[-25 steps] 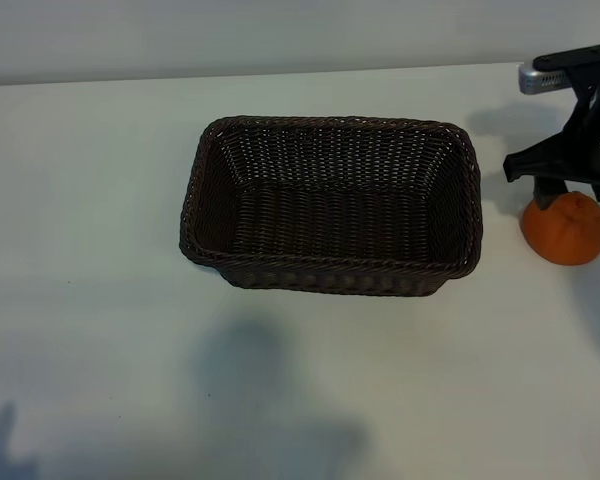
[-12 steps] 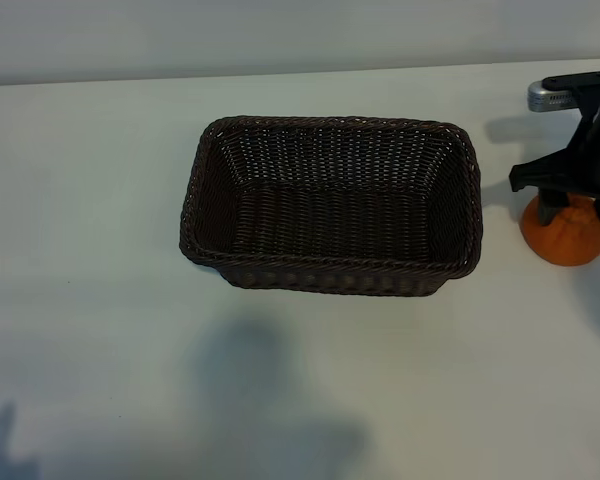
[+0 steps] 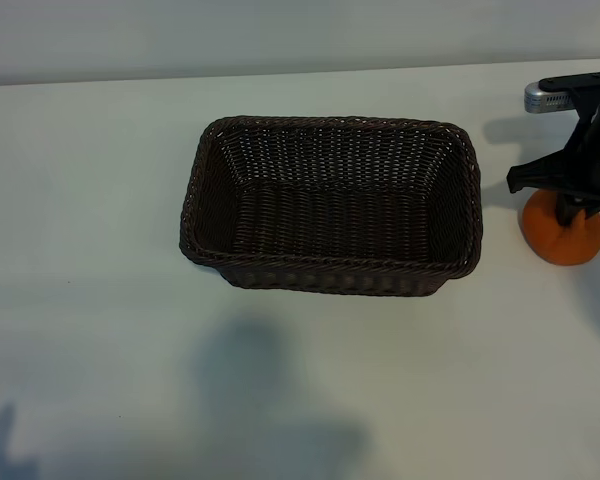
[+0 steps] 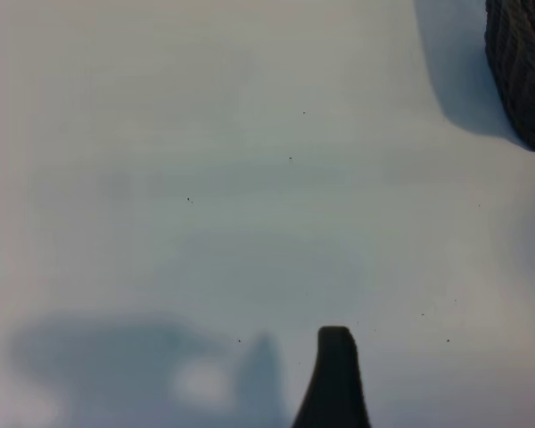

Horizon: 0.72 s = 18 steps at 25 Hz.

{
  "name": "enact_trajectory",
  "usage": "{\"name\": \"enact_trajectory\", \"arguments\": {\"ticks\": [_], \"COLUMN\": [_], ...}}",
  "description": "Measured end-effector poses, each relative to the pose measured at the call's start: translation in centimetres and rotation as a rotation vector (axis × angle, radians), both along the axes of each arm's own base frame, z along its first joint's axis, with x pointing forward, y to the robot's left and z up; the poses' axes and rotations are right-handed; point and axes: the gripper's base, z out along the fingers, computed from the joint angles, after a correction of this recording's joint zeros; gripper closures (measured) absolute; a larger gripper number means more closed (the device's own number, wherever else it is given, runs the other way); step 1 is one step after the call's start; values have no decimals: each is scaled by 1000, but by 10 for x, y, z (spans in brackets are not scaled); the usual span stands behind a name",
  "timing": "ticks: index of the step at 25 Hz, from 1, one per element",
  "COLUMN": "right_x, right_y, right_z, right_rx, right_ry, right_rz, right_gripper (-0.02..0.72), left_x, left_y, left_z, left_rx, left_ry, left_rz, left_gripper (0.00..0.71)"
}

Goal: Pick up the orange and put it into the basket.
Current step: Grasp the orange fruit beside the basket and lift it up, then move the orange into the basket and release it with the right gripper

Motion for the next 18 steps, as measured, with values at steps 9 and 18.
{"name": "enact_trajectory", "arguments": {"ticks": [9, 18], "right_x": [-1, -19], "right_y": [0, 0], "right_z": [23, 123], "right_rx": [-2, -2], "right_ry": [-31, -141], "right_rz": [4, 20], "right_gripper": [616, 624], "left_x": [0, 0], "left_y": [0, 0], "left_z": [0, 0], "left_rx": [0, 0], "left_ry": [0, -1], "left_rz": [0, 0], "left_gripper": [116, 116]}}
